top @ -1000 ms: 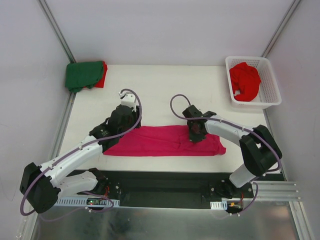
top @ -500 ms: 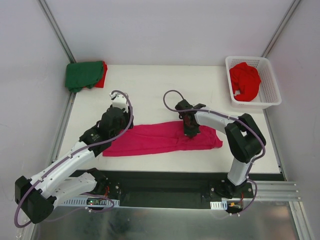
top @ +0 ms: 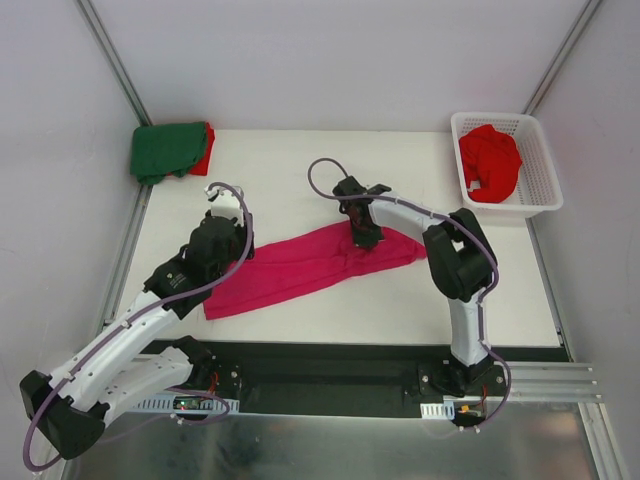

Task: Fold and stack the t-shirts
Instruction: Rotate the tshirt 90 degrees

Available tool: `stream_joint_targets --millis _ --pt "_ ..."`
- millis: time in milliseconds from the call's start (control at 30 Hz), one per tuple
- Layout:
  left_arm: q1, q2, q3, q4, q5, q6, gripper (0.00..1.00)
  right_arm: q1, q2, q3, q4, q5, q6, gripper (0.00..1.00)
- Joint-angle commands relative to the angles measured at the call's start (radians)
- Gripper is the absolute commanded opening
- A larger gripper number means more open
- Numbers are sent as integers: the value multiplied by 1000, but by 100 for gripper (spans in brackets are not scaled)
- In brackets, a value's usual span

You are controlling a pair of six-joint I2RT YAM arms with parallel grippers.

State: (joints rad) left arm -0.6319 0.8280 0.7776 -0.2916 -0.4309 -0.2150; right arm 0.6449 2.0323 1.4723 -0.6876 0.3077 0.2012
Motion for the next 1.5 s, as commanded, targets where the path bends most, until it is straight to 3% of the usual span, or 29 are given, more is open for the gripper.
stream_joint_targets --millis 0,667,1467 --pt "17 -30 45 -29 -42 26 44 -16 75 95 5 11 -62 1" --pt "26 -101 40 -92 -84 19 44 -41 324 531 -82 -85 -235 1" --pt "28 -162 6 -142 -126 3 44 -50 473 776 -18 -222 -370 1"
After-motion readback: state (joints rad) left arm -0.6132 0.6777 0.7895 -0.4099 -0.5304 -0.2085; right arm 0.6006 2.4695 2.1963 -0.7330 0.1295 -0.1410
